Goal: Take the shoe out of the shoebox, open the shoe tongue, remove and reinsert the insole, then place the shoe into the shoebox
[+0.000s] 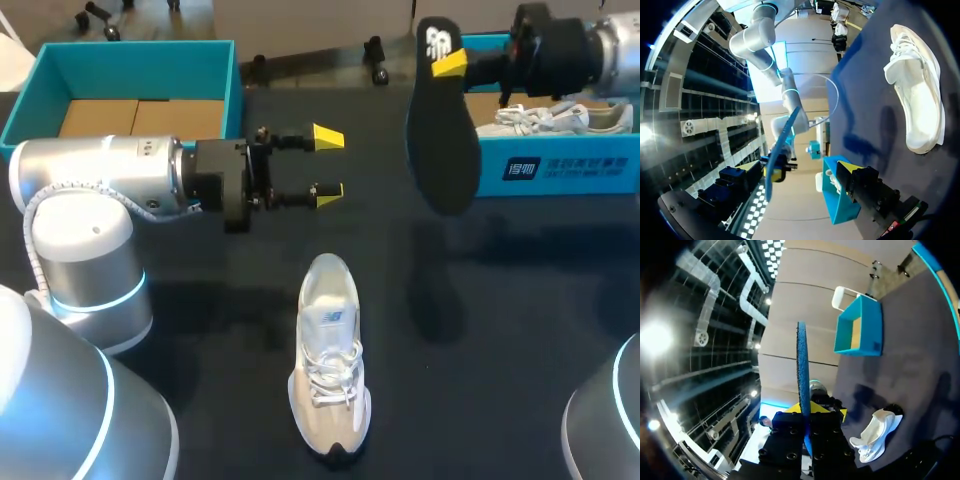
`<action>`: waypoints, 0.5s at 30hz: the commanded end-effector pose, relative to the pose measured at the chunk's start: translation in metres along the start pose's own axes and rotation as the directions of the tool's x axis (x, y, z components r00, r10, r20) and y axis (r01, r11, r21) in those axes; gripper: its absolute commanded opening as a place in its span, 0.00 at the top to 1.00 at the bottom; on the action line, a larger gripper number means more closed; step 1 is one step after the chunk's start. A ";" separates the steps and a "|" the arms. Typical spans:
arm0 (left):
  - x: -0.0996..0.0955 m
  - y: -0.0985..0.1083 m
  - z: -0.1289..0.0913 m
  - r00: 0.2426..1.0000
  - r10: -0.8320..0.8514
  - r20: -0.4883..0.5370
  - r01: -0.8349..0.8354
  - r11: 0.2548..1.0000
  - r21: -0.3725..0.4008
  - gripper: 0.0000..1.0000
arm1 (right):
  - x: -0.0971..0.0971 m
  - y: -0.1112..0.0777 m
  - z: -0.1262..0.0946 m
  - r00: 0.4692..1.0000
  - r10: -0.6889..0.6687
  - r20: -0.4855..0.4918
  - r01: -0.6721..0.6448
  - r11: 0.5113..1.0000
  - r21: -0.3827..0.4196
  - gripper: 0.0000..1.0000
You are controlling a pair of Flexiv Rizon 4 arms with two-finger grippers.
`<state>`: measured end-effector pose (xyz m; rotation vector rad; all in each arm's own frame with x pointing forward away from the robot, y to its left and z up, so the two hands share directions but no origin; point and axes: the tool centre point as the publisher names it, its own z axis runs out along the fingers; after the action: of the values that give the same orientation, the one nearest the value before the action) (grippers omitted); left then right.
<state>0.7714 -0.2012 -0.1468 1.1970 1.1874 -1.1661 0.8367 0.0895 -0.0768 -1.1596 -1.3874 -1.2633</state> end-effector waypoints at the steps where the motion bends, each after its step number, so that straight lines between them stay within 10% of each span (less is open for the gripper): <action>1: 0.000 -0.001 0.001 1.000 0.001 0.000 -0.001 1.000 -0.002 0.00 | -0.009 0.005 0.014 0.999 0.029 0.015 -0.029 1.000 0.009 1.00; 15: 0.000 -0.001 0.001 1.000 0.001 0.000 -0.001 1.000 -0.002 0.00 | -0.034 -0.009 0.032 0.986 0.163 -0.019 -0.163 0.987 -0.001 1.00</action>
<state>0.7715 -0.2011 -0.1468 1.1965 1.1873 -1.1661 0.8326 0.1137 -0.1097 -1.2346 -1.2616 -1.1492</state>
